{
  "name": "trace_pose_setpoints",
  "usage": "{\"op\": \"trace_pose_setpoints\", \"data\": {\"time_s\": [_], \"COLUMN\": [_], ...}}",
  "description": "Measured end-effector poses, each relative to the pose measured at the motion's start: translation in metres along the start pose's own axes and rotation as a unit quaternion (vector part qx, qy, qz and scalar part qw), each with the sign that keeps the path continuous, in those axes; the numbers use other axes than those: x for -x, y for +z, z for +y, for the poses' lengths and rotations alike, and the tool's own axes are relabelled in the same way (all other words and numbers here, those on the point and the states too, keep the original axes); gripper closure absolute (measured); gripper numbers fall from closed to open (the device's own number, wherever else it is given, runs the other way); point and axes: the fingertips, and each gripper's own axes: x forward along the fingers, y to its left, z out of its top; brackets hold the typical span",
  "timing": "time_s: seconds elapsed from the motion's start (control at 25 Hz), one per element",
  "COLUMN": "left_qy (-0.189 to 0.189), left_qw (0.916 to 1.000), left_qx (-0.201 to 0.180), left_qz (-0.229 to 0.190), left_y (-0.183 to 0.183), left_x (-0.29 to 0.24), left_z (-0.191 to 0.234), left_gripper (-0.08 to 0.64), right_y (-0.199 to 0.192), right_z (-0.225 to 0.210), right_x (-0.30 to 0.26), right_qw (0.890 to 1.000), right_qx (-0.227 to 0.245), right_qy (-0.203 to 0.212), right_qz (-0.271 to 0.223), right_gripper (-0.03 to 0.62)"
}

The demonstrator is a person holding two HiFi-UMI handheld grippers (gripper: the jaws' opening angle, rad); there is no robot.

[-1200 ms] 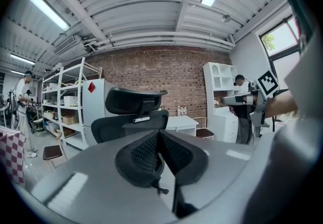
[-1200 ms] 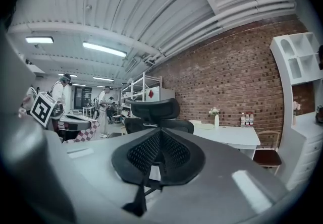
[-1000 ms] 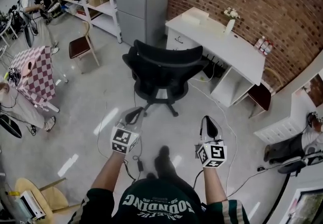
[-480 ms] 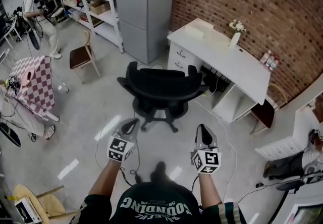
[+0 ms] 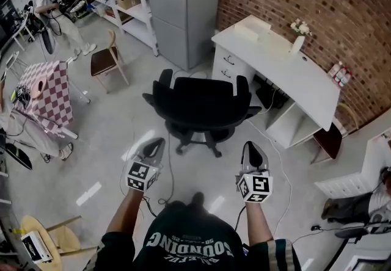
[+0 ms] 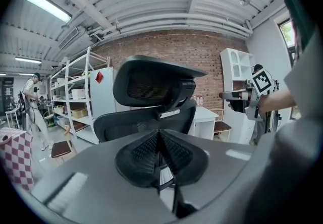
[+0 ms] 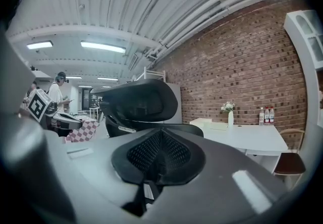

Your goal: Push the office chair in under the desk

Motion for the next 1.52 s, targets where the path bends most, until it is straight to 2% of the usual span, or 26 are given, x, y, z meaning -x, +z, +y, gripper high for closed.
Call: {"op": "trace_pose_setpoints", "data": {"time_s": [0.48,0.8,1.08,1.16,1.28,1.52], "left_qy": [0.006,-0.009,-0.023,-0.026,-0.024,-0.008], "left_qw": [0.9998,0.9999,0.9997,0.9996,0.9993,0.9953], "left_qx": [0.015,-0.001,-0.008,-0.013,-0.028,-0.094], "left_qz": [-0.009,-0.013,-0.008,-0.004,0.005,0.023], "left_y": [-0.001,0.008,0.009,0.007,0.009,0.016], "left_x": [-0.020,-0.033,-0.041,-0.042,-0.048,-0.068], "left_z": [0.035,0.066,0.080,0.086,0.094,0.124], "left_gripper": [0.549,0.548,0.518,0.496,0.407,0.256], "right_y": [0.002,-0.001,0.001,0.001,0.003,0.004], "right_z": [0.010,0.014,0.007,0.005,0.002,-0.001], "right_x": [-0.030,-0.047,-0.053,-0.052,-0.055,-0.055], "right_qw": [1.000,1.000,0.999,0.999,0.999,0.998], "right_qx": [0.016,0.018,0.016,0.015,0.015,0.004], "right_qy": [0.006,-0.014,-0.034,-0.041,-0.046,-0.060], "right_qz": [0.007,0.016,0.014,0.012,0.011,0.006], "right_gripper": [0.603,0.595,0.594,0.594,0.593,0.592]}}
